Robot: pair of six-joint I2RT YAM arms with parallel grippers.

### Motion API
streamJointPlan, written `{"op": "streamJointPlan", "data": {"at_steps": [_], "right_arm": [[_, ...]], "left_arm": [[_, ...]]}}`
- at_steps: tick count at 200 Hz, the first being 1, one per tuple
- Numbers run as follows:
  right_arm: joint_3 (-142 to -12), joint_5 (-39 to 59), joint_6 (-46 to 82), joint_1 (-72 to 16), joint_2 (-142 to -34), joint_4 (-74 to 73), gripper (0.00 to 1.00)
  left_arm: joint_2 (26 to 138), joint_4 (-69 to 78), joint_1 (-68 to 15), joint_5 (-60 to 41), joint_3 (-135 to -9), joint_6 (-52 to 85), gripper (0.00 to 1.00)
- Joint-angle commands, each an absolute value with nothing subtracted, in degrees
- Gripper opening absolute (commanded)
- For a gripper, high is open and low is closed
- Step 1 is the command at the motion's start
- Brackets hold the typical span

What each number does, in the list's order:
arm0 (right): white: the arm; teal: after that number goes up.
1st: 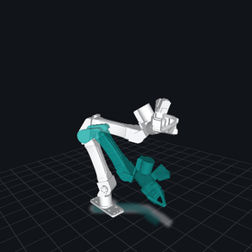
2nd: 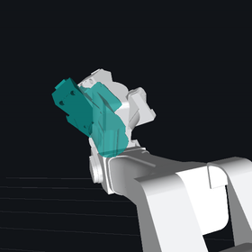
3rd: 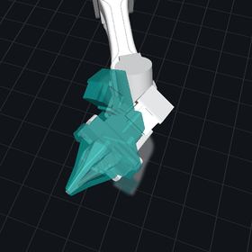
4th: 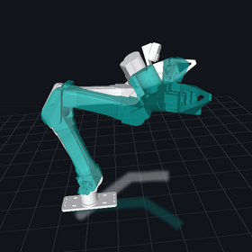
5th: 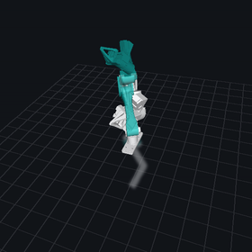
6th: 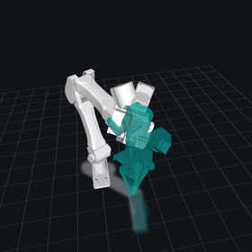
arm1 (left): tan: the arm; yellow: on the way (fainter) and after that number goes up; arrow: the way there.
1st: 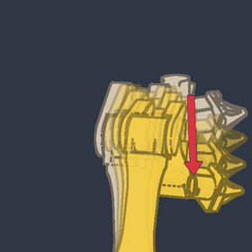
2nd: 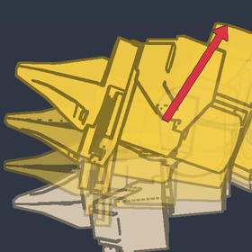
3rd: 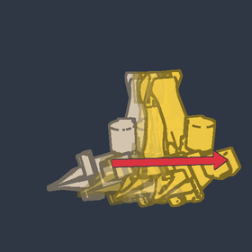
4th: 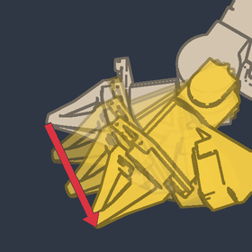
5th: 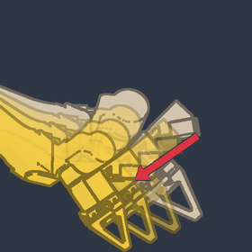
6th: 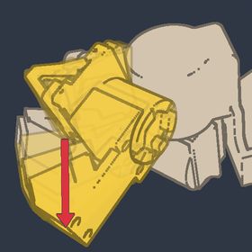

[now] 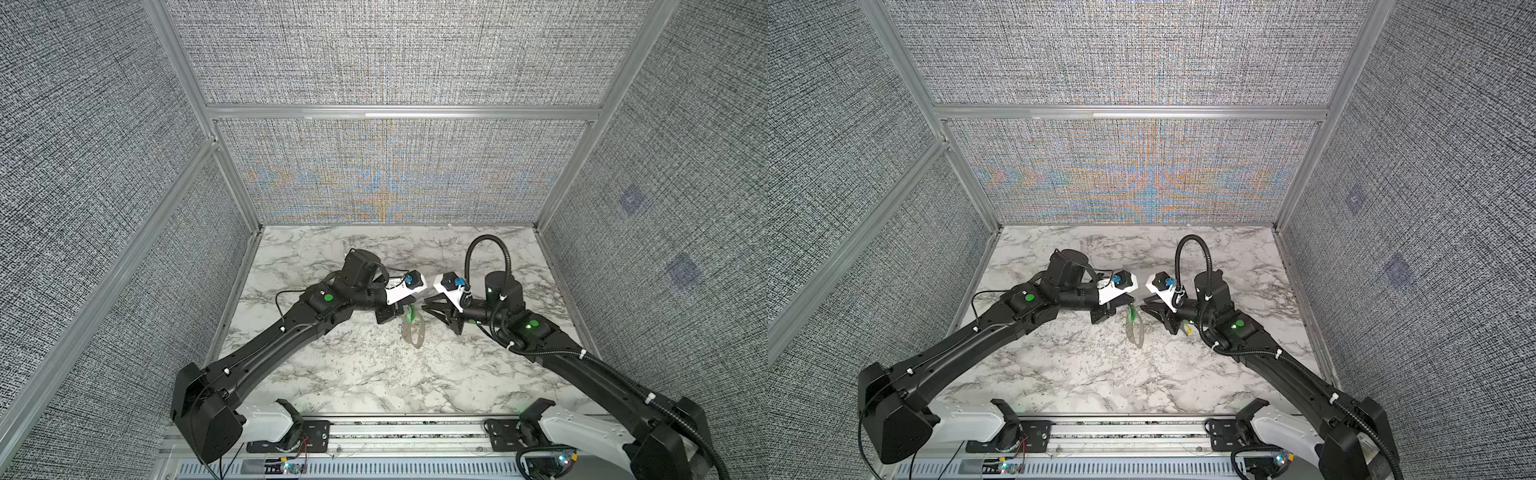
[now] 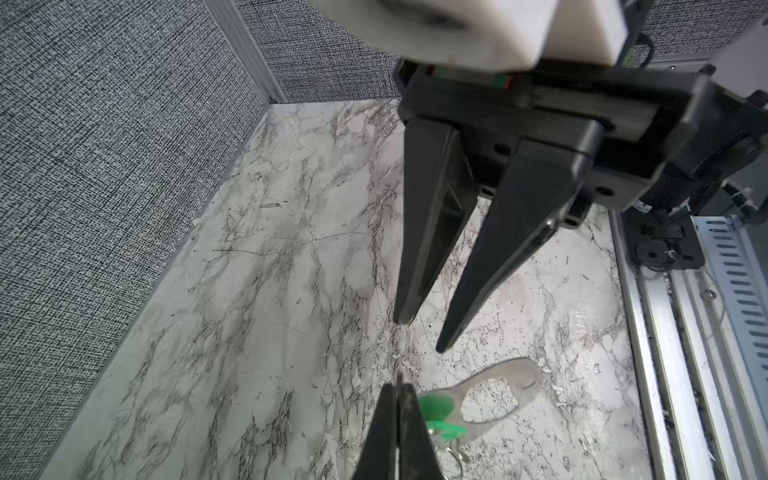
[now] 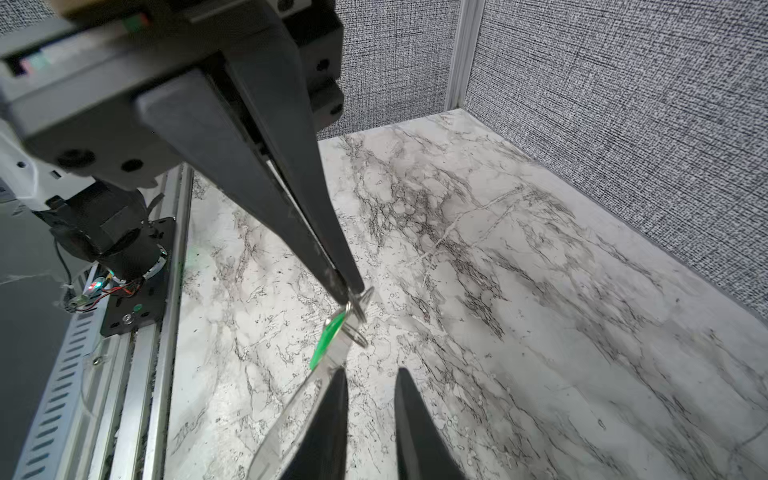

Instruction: Remove the keys from the keyring

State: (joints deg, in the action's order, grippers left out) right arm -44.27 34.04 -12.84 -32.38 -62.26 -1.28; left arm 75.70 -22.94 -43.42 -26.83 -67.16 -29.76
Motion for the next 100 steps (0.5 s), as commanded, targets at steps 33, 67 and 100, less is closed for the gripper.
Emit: {"op": "streamJointPlan", "data": {"at_steps": [33,67,100], "right_arm": [[-44.5,37.5,-15.9,-32.5,-62.7,-3.0,0.22],[-44.6,38.0,-16.0,-32.6,-63.4,-3.5,0.18],[-44.6,39.6,-15.0,-32.6,-63.8,-5.0,0.17]], "left_arm": [[75.8,-25.6,-43.7,-29.4,-68.3,-33.4,0.00],[76.3,-25.6,-44.0,-30.0,-68.5,-33.6,0.00],[76.6,-26.2,-44.5,-29.4,-68.9,-34.1,0.00]]}}
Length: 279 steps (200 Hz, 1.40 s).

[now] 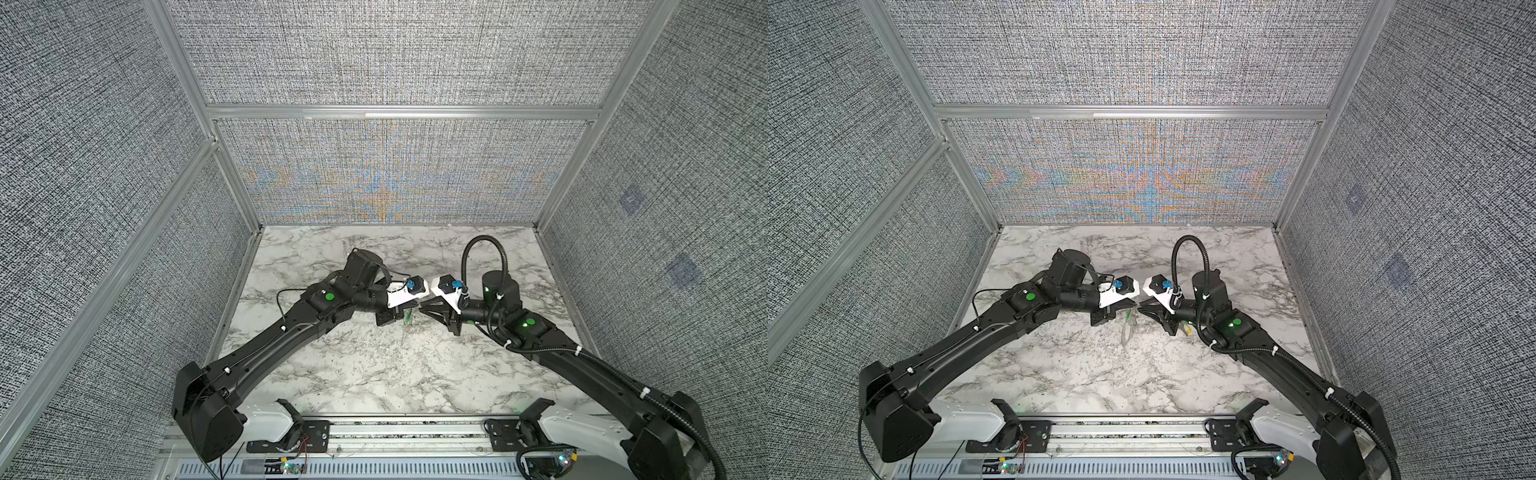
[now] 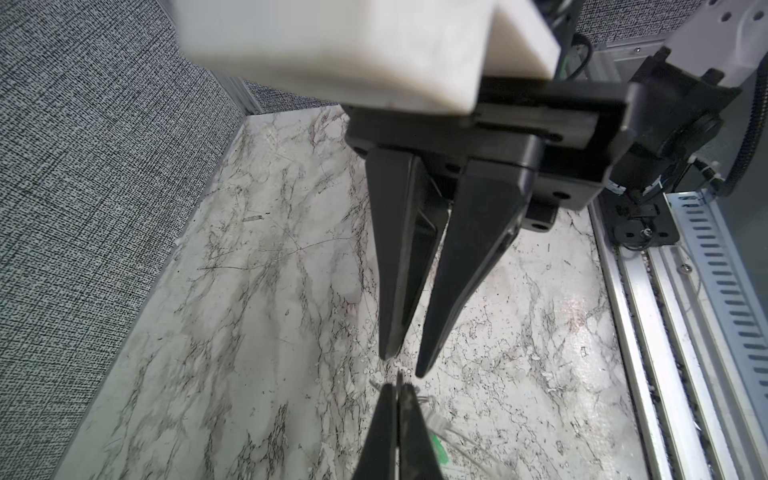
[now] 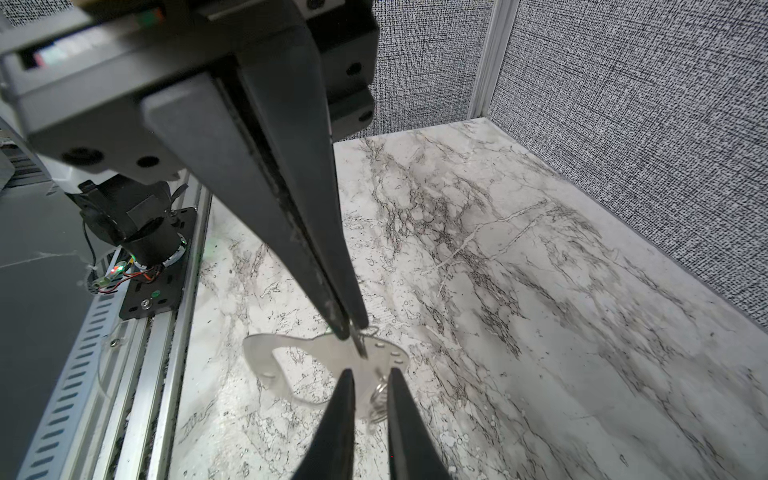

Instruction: Remove the keys from the keyring

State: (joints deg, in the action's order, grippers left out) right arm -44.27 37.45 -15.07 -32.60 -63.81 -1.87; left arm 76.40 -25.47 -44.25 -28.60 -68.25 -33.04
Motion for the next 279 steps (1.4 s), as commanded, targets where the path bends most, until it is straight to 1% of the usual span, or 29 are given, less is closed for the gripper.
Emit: {"op": "streamJointPlan", "data": {"at_steps": [1,54,99,114,125,132,137,142,149,154,165,206,244,279], "right_arm": [[-44.5,39.6,-14.9,-32.7,-63.8,-4.9,0.17],[-43.3,41.8,-13.6,-32.7,-63.7,-7.1,0.16],[-43.3,42.3,-13.6,-32.8,-64.1,-7.3,0.06],[-43.1,42.3,-13.9,-32.9,-63.9,-7.3,0.00],[-43.0,42.2,-14.0,-33.0,-63.9,-7.0,0.00],[-42.8,42.1,-14.2,-33.0,-63.8,-6.9,0.00],[-42.7,42.0,-14.2,-33.1,-63.8,-7.0,0.00],[-42.6,42.0,-14.3,-33.1,-63.7,-7.2,0.00],[-42.3,41.8,-14.2,-33.2,-63.6,-7.5,0.00],[-42.1,41.6,-13.9,-33.2,-63.5,-7.8,0.00],[-41.6,41.5,-13.6,-33.3,-63.4,-8.6,0.00],[-39.9,40.3,-12.3,-33.7,-62.5,-12.3,0.00],[-39.2,40.0,-11.8,-34.1,-62.3,-14.9,0.00],[-38.2,40.7,-11.5,-34.3,-62.1,-16.8,0.00]], "left_arm": [[76.7,-26.2,-44.5,-29.4,-68.9,-34.1,0.00],[76.5,-26.2,-45.0,-29.1,-68.8,-34.7,0.00],[76.4,-27.2,-45.3,-29.5,-68.9,-35.2,0.00],[76.4,-27.3,-45.3,-29.4,-68.8,-35.2,0.00],[76.4,-27.2,-45.3,-29.0,-68.8,-34.8,0.01],[76.4,-27.0,-45.3,-28.9,-68.9,-34.4,0.05],[76.3,-26.5,-45.3,-28.3,-68.9,-33.5,0.11],[76.1,-26.1,-45.3,-27.1,-69.0,-32.2,0.19],[75.6,-25.2,-45.3,-25.3,-68.9,-30.3,0.26],[75.0,-24.2,-45.2,-24.2,-68.6,-29.6,0.29],[73.2,-22.0,-44.9,-22.4,-67.2,-28.5,0.32],[67.3,-14.4,-42.9,-25.0,-59.6,-21.7,0.32],[65.1,-8.3,-42.5,-27.7,-53.2,-17.4,0.29],[64.9,-6.1,-42.3,-29.8,-51.4,-15.8,0.27]]}}
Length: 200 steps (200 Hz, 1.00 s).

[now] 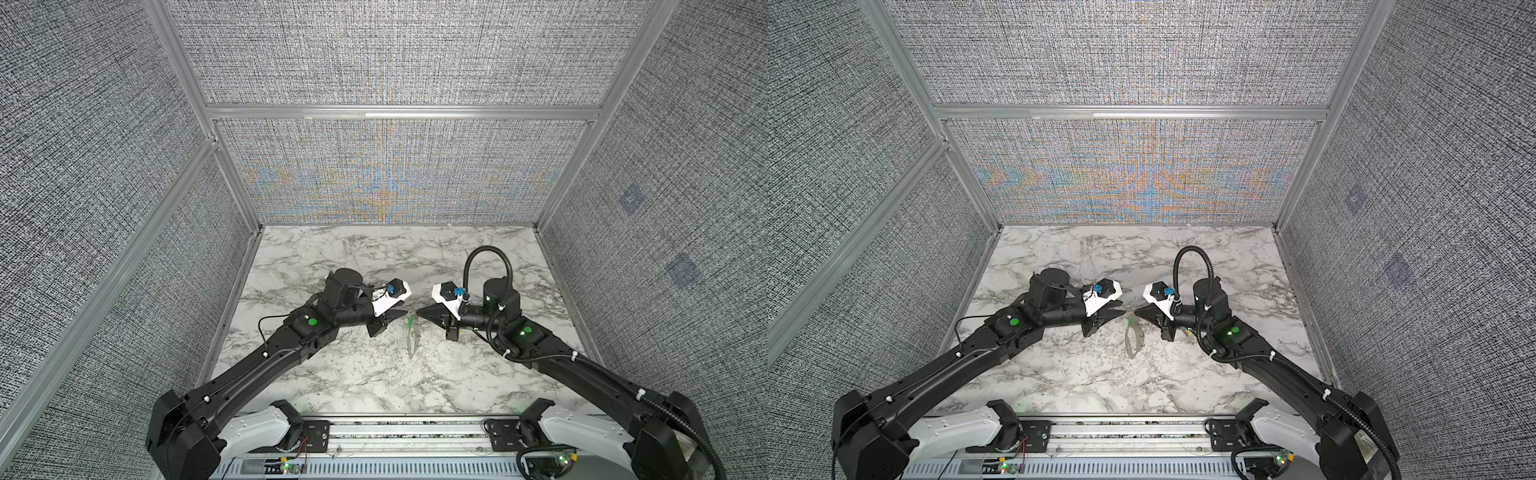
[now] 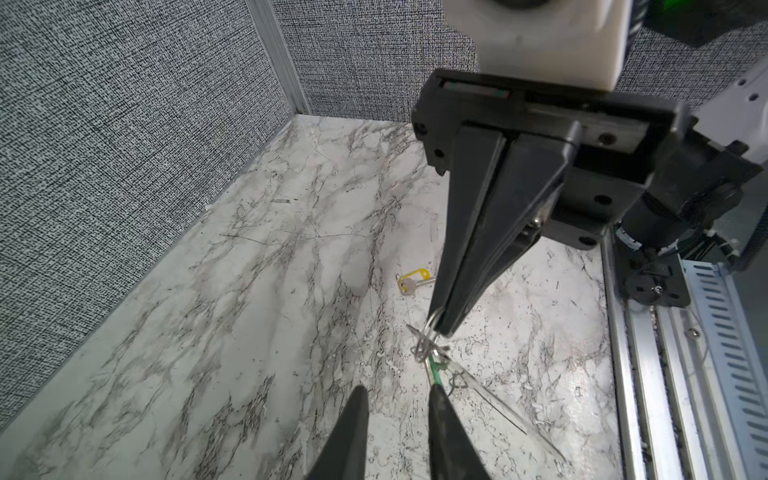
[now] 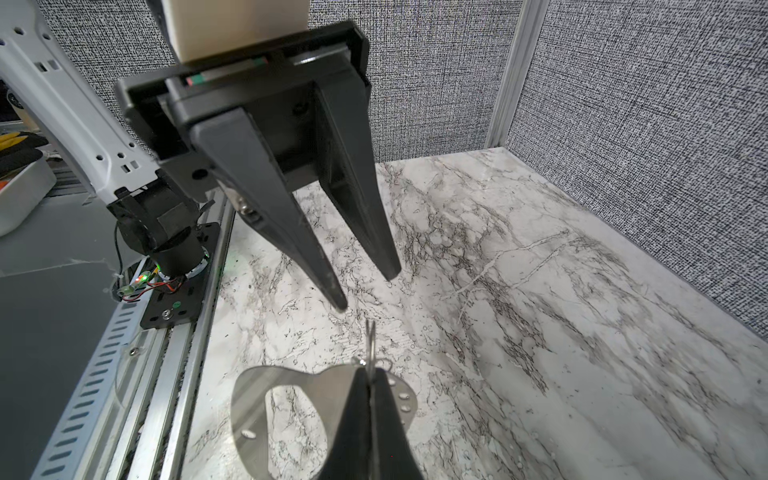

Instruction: Remove the keys from the keyring

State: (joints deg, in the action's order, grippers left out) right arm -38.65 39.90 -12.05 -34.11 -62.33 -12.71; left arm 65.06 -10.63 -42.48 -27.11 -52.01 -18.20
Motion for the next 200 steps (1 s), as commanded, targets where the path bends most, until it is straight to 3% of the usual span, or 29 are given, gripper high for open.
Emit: {"op": "streamJointPlan", "data": {"at_steps": [1,68,162,192,200], "right_arm": [[-38.2,40.8,-11.4,-34.4,-62.1,-16.9,0.00],[-38.0,40.6,-12.3,-35.0,-62.0,-16.5,0.00],[-38.9,40.6,-13.6,-35.2,-63.8,-16.0,0.00],[-39.4,38.4,-13.8,-35.2,-64.2,-14.4,0.00],[-39.6,36.7,-14.3,-35.2,-63.9,-13.4,0.08]], "left_arm": [[64.9,-6.1,-42.4,-29.8,-51.4,-15.8,0.27],[66.0,-3.2,-42.3,-32.8,-49.6,-14.6,0.20],[66.5,-1.5,-42.3,-35.9,-49.1,-15.1,0.00],[66.7,-2.9,-42.3,-35.3,-50.1,-16.0,0.00],[67.0,-4.3,-42.3,-34.5,-51.0,-16.6,0.00]]}}
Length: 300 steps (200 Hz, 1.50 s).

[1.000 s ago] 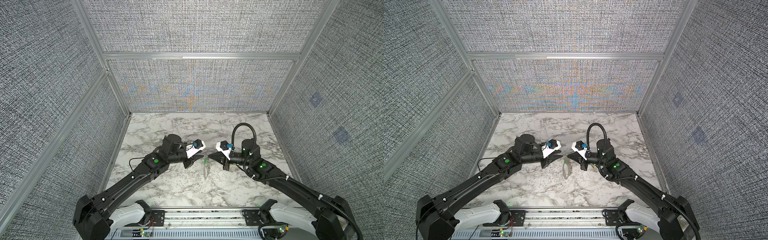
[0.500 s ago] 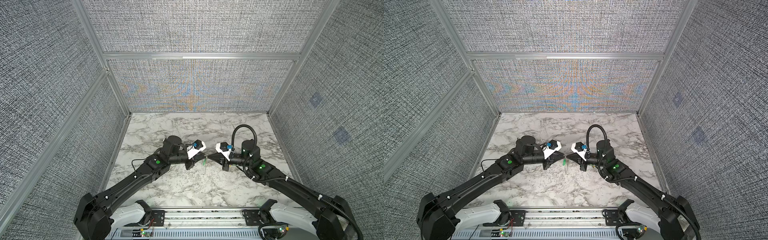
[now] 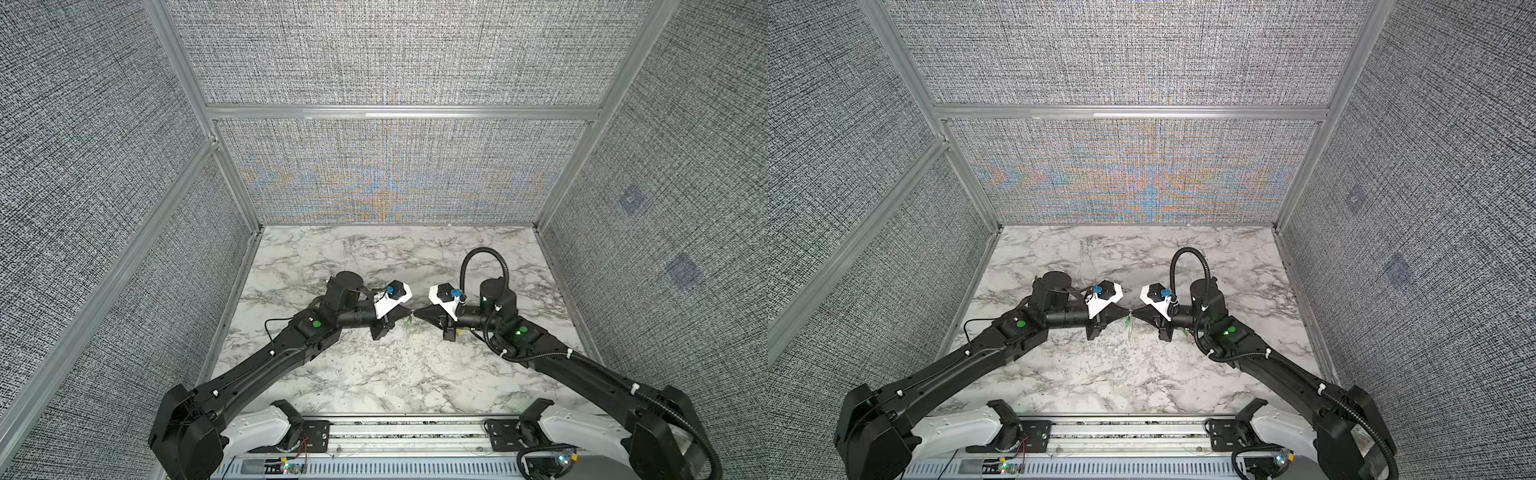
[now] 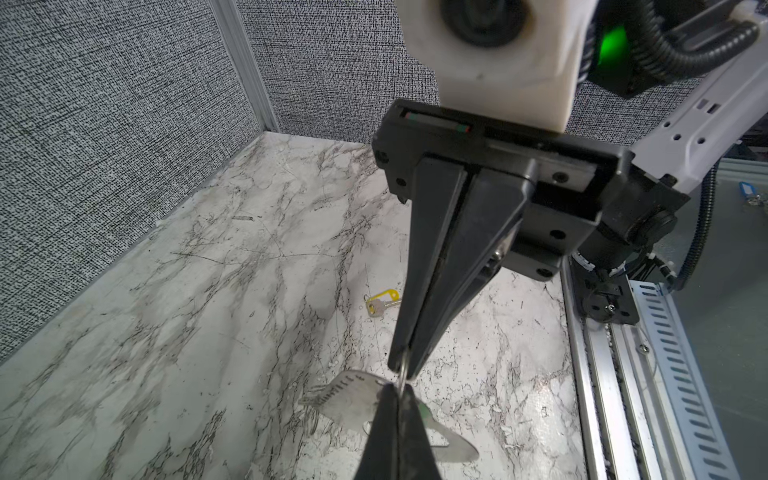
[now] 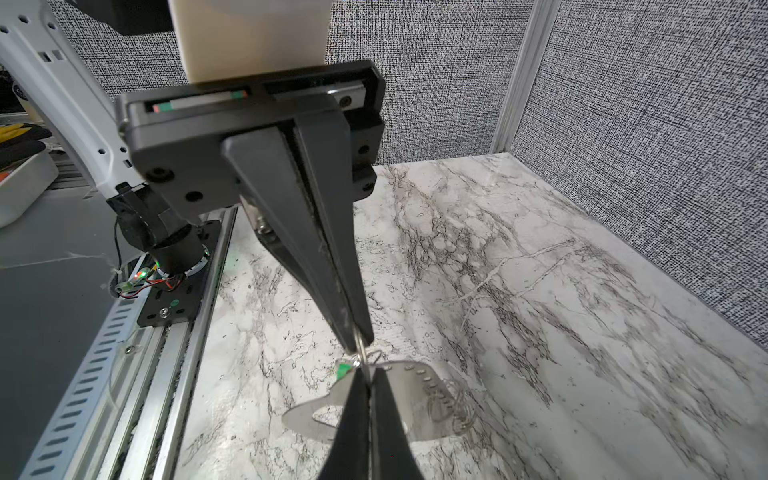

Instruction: Remove the keys from the keyring

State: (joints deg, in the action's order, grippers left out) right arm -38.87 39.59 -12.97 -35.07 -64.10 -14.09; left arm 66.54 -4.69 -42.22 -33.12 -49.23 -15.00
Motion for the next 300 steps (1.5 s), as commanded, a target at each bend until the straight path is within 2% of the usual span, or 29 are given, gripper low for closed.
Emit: {"op": "streamJointPlan", "data": {"at_steps": [1,31,47,64,106,159,233,254,300], "right_arm": [[-39.6,36.3,-14.5,-35.2,-63.8,-13.1,0.08],[-39.8,28.6,-18.0,-35.2,-61.0,-7.7,0.26],[-40.1,26.4,-20.0,-35.2,-59.5,-4.3,0.31],[-40.2,25.2,-20.9,-35.3,-58.0,-2.3,0.32],[-40.8,26.6,-20.1,-35.7,-57.0,-2.1,0.31],[-40.9,28.6,-17.4,-37.2,-60.7,-7.7,0.24],[-39.1,30.8,-13.5,-37.4,-61.6,-13.6,0.21],[-39.1,31.9,-12.9,-37.4,-62.0,-14.0,0.19],[-39.1,33.4,-11.8,-37.4,-63.0,-14.6,0.06]], "left_arm": [[67.0,-4.5,-42.3,-34.4,-51.1,-16.6,0.00],[68.7,-10.8,-42.4,-31.1,-54.5,-19.9,0.00],[69.9,-14.7,-42.4,-29.7,-56.6,-21.9,0.00],[71.0,-18.0,-42.5,-28.5,-58.7,-23.6,0.00],[73.1,-23.9,-42.8,-27.3,-62.8,-27.0,0.00],[74.2,-27.1,-43.4,-27.2,-65.6,-29.6,0.00],[74.5,-28.8,-43.9,-27.8,-66.7,-32.0,0.00],[74.4,-28.6,-43.9,-28.5,-66.7,-32.3,0.00],[74.0,-28.7,-43.9,-29.4,-66.4,-33.0,0.00]]}}
